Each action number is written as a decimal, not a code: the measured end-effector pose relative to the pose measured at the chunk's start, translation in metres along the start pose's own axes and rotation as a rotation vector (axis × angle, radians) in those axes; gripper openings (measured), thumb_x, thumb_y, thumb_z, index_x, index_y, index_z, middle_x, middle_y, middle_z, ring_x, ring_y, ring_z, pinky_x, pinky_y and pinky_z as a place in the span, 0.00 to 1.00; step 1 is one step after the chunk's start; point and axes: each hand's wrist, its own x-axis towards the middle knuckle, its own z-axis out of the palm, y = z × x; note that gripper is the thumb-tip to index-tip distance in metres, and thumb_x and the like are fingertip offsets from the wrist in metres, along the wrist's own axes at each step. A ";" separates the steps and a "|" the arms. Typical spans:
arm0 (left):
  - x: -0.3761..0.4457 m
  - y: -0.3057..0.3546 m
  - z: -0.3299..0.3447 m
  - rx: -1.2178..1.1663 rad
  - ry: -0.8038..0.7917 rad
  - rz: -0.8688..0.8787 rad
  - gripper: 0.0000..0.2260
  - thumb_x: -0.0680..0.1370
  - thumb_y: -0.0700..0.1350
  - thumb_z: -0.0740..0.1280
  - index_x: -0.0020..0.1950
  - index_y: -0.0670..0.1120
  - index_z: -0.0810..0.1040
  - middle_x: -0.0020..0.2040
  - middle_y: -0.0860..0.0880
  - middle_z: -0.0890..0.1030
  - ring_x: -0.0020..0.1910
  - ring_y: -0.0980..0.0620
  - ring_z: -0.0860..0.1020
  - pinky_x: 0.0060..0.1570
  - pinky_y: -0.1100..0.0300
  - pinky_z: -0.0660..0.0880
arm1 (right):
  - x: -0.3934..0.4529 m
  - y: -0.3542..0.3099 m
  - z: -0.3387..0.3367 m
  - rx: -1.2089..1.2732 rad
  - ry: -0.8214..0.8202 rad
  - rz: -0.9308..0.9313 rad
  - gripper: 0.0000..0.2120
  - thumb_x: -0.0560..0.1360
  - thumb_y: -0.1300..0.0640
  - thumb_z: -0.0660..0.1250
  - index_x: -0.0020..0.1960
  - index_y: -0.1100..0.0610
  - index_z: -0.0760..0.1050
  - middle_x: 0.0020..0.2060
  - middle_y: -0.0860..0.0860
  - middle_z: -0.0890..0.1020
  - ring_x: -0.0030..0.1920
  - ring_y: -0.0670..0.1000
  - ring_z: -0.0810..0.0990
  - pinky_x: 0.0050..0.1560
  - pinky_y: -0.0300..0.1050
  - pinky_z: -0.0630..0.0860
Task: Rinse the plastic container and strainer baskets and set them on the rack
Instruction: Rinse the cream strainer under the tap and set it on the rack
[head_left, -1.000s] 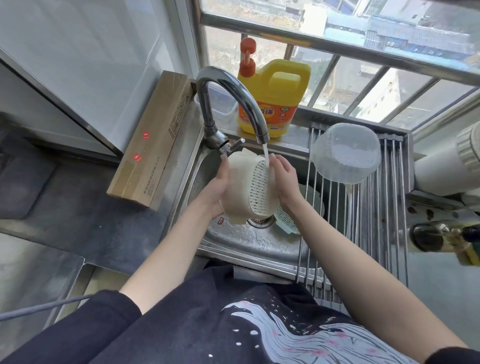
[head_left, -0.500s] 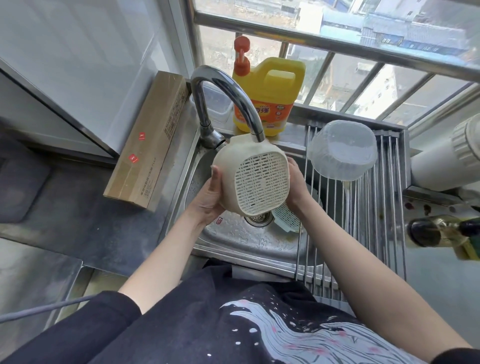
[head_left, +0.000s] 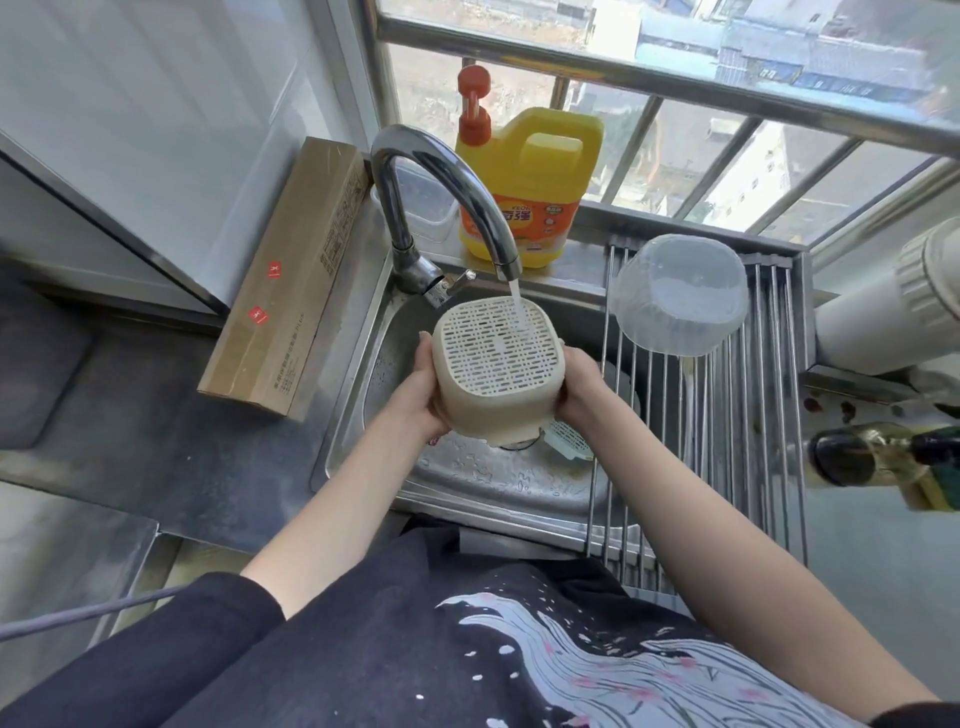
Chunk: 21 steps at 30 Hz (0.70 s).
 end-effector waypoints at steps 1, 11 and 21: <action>0.001 0.000 0.001 -0.024 0.052 -0.030 0.22 0.75 0.62 0.63 0.44 0.43 0.81 0.37 0.41 0.85 0.49 0.41 0.79 0.57 0.43 0.73 | 0.000 0.000 0.000 -0.005 0.017 0.024 0.12 0.82 0.56 0.56 0.46 0.57 0.76 0.39 0.52 0.84 0.45 0.54 0.81 0.58 0.53 0.77; 0.008 0.004 -0.003 -0.087 0.145 -0.140 0.11 0.77 0.53 0.67 0.47 0.46 0.80 0.34 0.42 0.84 0.40 0.42 0.81 0.33 0.44 0.77 | 0.001 -0.027 0.020 -0.134 0.054 -0.120 0.10 0.77 0.59 0.59 0.37 0.54 0.69 0.33 0.52 0.72 0.36 0.52 0.71 0.40 0.45 0.68; 0.018 -0.005 -0.015 -0.044 0.185 -0.185 0.11 0.79 0.45 0.60 0.39 0.46 0.78 0.27 0.45 0.82 0.23 0.44 0.81 0.19 0.55 0.77 | -0.009 -0.029 0.043 0.032 -0.044 -0.083 0.13 0.82 0.55 0.57 0.44 0.61 0.74 0.37 0.53 0.79 0.34 0.51 0.78 0.35 0.43 0.77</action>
